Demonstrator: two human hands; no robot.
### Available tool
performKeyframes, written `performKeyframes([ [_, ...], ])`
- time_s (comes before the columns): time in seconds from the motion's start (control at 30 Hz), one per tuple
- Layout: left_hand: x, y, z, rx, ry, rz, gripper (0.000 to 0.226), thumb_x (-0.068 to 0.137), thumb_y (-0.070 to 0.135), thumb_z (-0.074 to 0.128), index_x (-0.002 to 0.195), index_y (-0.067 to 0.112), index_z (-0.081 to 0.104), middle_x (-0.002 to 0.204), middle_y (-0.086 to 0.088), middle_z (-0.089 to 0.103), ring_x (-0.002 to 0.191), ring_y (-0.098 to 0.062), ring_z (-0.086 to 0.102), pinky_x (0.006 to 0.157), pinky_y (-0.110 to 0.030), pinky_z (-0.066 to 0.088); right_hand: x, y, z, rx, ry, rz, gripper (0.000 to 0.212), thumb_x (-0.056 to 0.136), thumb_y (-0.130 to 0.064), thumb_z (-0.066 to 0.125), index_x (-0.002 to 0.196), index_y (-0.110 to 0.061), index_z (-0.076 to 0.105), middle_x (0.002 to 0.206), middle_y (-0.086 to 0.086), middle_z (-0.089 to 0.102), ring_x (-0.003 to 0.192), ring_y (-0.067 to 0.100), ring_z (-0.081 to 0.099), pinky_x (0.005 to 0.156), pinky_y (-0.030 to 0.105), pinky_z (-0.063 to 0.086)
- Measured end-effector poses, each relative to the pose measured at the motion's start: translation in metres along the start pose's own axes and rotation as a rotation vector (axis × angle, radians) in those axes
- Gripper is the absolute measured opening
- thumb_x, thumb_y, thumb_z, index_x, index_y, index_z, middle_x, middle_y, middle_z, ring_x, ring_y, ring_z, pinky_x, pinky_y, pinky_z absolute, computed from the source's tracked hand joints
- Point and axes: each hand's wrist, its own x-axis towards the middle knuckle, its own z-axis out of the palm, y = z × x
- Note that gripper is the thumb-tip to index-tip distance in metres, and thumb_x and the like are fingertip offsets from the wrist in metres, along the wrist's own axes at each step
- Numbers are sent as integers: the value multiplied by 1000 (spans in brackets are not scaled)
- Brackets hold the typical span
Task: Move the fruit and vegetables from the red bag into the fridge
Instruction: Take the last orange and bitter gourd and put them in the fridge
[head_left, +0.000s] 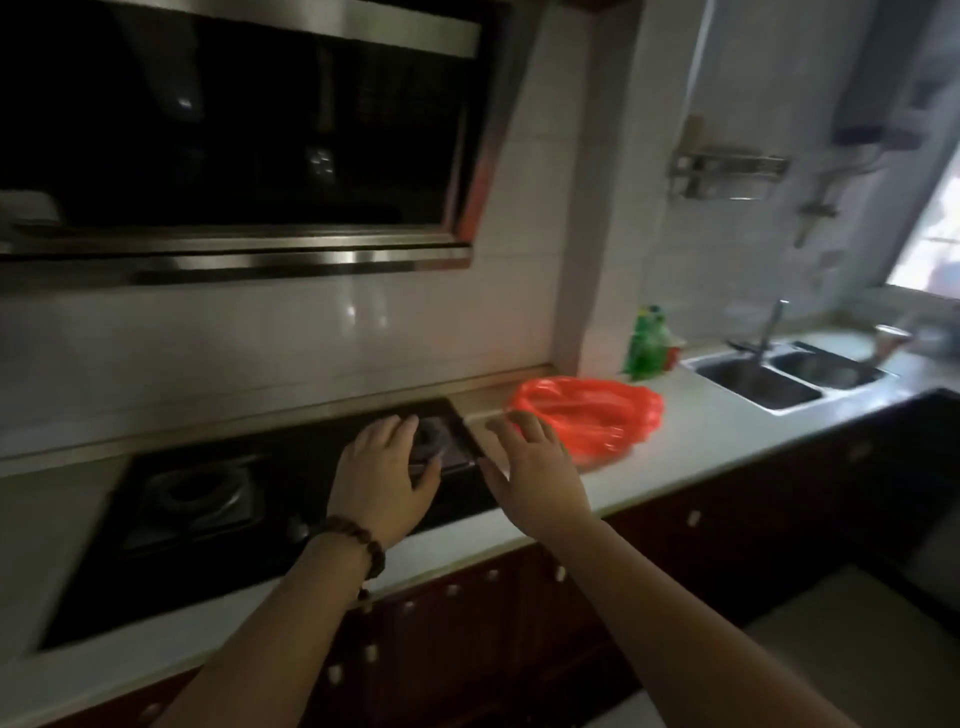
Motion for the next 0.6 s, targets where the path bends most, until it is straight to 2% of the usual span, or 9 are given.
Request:
performKeyframes([
  [0.23,26,115,82,-79,-108,153,64,92,48,44,146,18,27,151,-4,28,140,-21,21,115,-40,20,-52,118,-36,-101,-31,267,51,91,-40,50,139,-24,39,146,4,35,137,25,27,110,41,28],
  [0.33,42,141,113,-97,-131,194,68,91,50,44,146,17,25,150,-5,31,138,-22,25,114,-40,24,-57,152,-41,-104,-30,336,52,91,-41,50,139,-25,39,148,3,34,139,23,24,111,42,27],
  [0.6,112,181,202,-136,-154,204,67,88,46,51,145,17,29,147,-7,36,137,-25,29,112,-41,26,-12,245,-20,-116,-75,336,54,92,-42,50,141,-26,35,149,3,31,140,23,23,112,42,26],
])
